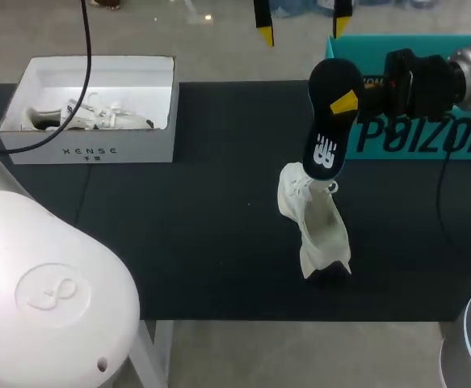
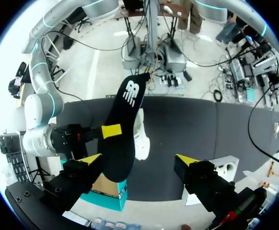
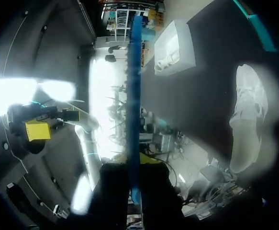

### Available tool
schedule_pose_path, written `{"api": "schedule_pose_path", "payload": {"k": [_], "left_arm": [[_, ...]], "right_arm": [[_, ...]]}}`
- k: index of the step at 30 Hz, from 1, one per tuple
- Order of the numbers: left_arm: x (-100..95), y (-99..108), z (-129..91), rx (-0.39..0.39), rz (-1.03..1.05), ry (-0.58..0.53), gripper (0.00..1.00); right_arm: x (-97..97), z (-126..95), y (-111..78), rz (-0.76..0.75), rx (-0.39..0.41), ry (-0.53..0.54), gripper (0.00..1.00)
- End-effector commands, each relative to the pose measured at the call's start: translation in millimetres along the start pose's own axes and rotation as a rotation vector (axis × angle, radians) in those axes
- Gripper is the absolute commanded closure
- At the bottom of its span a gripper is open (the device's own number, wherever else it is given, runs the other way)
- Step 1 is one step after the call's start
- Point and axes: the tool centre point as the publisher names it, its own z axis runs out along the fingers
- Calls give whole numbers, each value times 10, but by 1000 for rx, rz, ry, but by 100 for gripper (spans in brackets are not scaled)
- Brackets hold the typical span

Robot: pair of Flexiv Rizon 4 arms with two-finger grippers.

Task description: Take the shoe out of the shoebox, open the shoe tongue, remove and reinsert the insole, then place the shoe into the shoebox

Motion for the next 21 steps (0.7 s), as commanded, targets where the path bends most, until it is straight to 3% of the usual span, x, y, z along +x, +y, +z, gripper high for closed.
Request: {"api": "schedule_pose_path", "payload": {"k": [1, 21], "left_arm": [[19, -5, -1, -4, 0, -1, 0], [19, -5, -1, -4, 0, -1, 0]], "right_arm": [[-9, -69, 0, 5, 12, -10, 100], [-18, -110, -26, 25, 0, -20, 100]]}}
